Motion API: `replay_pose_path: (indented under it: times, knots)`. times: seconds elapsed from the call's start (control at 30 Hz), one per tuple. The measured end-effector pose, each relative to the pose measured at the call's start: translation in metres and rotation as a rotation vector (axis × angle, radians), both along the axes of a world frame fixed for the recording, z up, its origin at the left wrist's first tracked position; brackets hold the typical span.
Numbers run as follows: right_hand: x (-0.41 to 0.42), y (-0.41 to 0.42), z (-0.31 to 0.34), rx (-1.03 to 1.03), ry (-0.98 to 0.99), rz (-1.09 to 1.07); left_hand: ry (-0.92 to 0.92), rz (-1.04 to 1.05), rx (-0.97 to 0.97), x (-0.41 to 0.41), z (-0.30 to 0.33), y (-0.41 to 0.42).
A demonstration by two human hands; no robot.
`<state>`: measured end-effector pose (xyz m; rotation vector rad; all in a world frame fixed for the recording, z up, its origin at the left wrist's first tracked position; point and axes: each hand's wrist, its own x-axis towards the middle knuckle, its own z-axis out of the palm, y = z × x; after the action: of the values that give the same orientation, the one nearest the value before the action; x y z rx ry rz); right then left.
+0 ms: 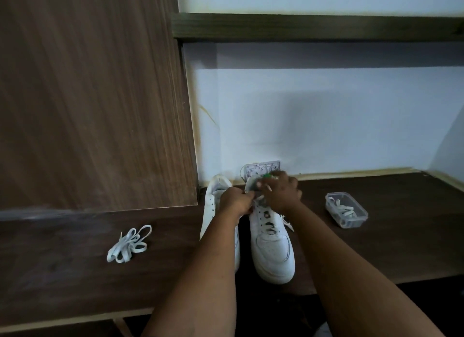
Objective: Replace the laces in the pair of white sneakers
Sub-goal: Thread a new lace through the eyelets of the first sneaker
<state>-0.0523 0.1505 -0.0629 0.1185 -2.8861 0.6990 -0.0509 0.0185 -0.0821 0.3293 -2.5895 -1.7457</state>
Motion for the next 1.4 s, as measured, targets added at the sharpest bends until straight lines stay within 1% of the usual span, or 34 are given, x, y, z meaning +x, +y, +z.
replay_pose_path:
  times: [0.07, 0.1, 0.2, 0.23, 0.27, 0.3, 0.33, 0.37, 0.4, 0.43, 0.47, 0.5, 0.53, 0.57, 0.6, 0.63, 0.67, 0.7, 0.73, 0.77, 0.8, 0.87, 0.93, 0.97, 1.07, 1.1, 1.13, 1.17, 1.2, 1.23, 1.27, 1.33, 1.37, 1.4]
  knots:
    - [-0.003, -0.003, 0.001, 0.236, -0.148, 0.089, 0.021, 0.012, -0.042, -0.001, -0.002, -0.001]
    - [-0.005, -0.001, -0.002, 0.293, -0.189, 0.101, 0.016, 0.009, -0.032, -0.001, -0.002, -0.001]
    - [-0.011, 0.009, -0.007, 0.279, -0.232, 0.143, -0.028, -0.002, 0.083, 0.000, 0.000, 0.000]
    - [-0.013, 0.013, -0.005, 0.195, -0.218, 0.149, -0.030, -0.012, 0.102, 0.000, 0.000, 0.000]
    - [-0.015, 0.017, -0.002, 0.023, -0.220, 0.094, -0.030, -0.014, 0.104, 0.000, 0.000, 0.001]
    - [-0.013, 0.020, 0.005, -0.218, -0.178, -0.010, -0.025, -0.007, 0.108, -0.001, -0.003, 0.001]
    - [-0.011, 0.026, 0.014, -0.498, -0.134, -0.178, -0.022, -0.003, 0.099, -0.001, -0.003, 0.003]
    - [-0.009, 0.033, 0.022, -0.853, -0.085, -0.325, -0.017, -0.002, 0.078, -0.002, -0.004, 0.003]
    - [-0.011, 0.041, 0.022, -1.137, -0.067, -0.480, -0.009, -0.005, 0.033, 0.000, -0.003, 0.003]
    - [-0.011, 0.048, 0.024, -1.120, -0.039, -0.582, 0.001, -0.001, -0.014, 0.000, -0.003, 0.002]
    - [-0.013, 0.052, 0.021, -0.814, -0.062, -0.581, 0.008, 0.004, -0.059, 0.000, -0.003, 0.001]
    - [-0.008, 0.050, 0.018, -0.517, -0.045, -0.572, 0.009, 0.006, -0.081, -0.001, -0.004, 0.000]
    - [-0.006, 0.046, 0.015, -0.217, 0.032, -0.476, -0.004, 0.001, -0.083, -0.002, -0.003, -0.001]
    - [-0.001, 0.037, 0.012, -0.088, 0.072, -0.341, -0.018, 0.000, -0.077, -0.002, -0.002, -0.001]
    - [-0.002, 0.029, 0.006, -0.014, 0.067, -0.165, -0.023, -0.001, -0.077, -0.001, -0.001, 0.000]
    - [0.000, 0.018, 0.005, 0.041, 0.019, -0.010, -0.028, -0.005, -0.085, -0.001, -0.001, 0.000]
    - [0.000, 0.010, 0.001, 0.128, -0.081, 0.087, -0.028, -0.006, -0.091, 0.000, 0.000, 0.000]
    - [-0.001, 0.004, -0.002, 0.194, -0.141, 0.131, -0.026, -0.001, -0.093, 0.000, 0.000, 0.000]
    - [-0.002, 0.002, -0.005, 0.233, -0.167, 0.139, -0.021, 0.000, -0.091, 0.000, 0.000, -0.001]
    - [-0.005, 0.004, -0.007, 0.221, -0.178, 0.123, -0.022, -0.006, -0.086, 0.000, 0.000, -0.001]
    - [-0.009, 0.007, -0.010, 0.162, -0.175, 0.099, -0.018, -0.010, -0.079, 0.000, 0.000, -0.001]
    - [-0.011, 0.012, -0.013, -0.026, -0.148, -0.018, -0.030, 0.002, -0.016, 0.001, 0.001, 0.000]
    - [-0.015, 0.014, -0.011, -0.230, -0.105, -0.201, -0.059, 0.006, 0.093, 0.001, 0.001, 0.002]
    - [-0.014, 0.014, -0.007, -0.300, -0.080, -0.290, -0.068, 0.014, 0.118, 0.001, 0.002, 0.002]
    - [-0.015, 0.024, 0.000, -0.497, -0.027, -0.488, -0.061, 0.032, 0.091, 0.002, 0.003, 0.000]
    - [-0.017, 0.032, 0.002, -0.602, 0.014, -0.532, -0.056, 0.039, 0.060, 0.001, 0.002, 0.000]
    - [-0.018, 0.040, 0.007, -0.770, 0.056, -0.539, -0.048, 0.043, 0.028, 0.001, 0.001, -0.001]
    - [-0.019, 0.046, 0.012, -0.994, 0.119, -0.536, -0.037, 0.040, 0.000, 0.000, 0.001, -0.001]
    - [-0.021, 0.051, 0.015, -1.098, 0.171, -0.527, -0.021, 0.025, -0.042, 0.000, 0.002, -0.001]
    - [-0.019, 0.053, 0.020, -1.046, 0.185, -0.504, 0.020, 0.005, -0.116, -0.001, 0.004, -0.001]
    - [-0.018, 0.052, 0.025, -0.883, 0.160, -0.468, 0.088, -0.019, -0.233, -0.001, 0.007, 0.001]
    - [-0.015, 0.051, 0.030, -0.403, 0.025, -0.429, 0.235, -0.075, -0.471, 0.000, 0.012, 0.008]
    - [-0.011, 0.051, 0.032, -0.165, -0.058, -0.443, 0.268, -0.131, -0.565, 0.002, 0.013, 0.012]
    - [-0.005, 0.051, 0.032, 0.035, -0.143, -0.444, 0.259, -0.204, -0.655, 0.003, 0.013, 0.017]
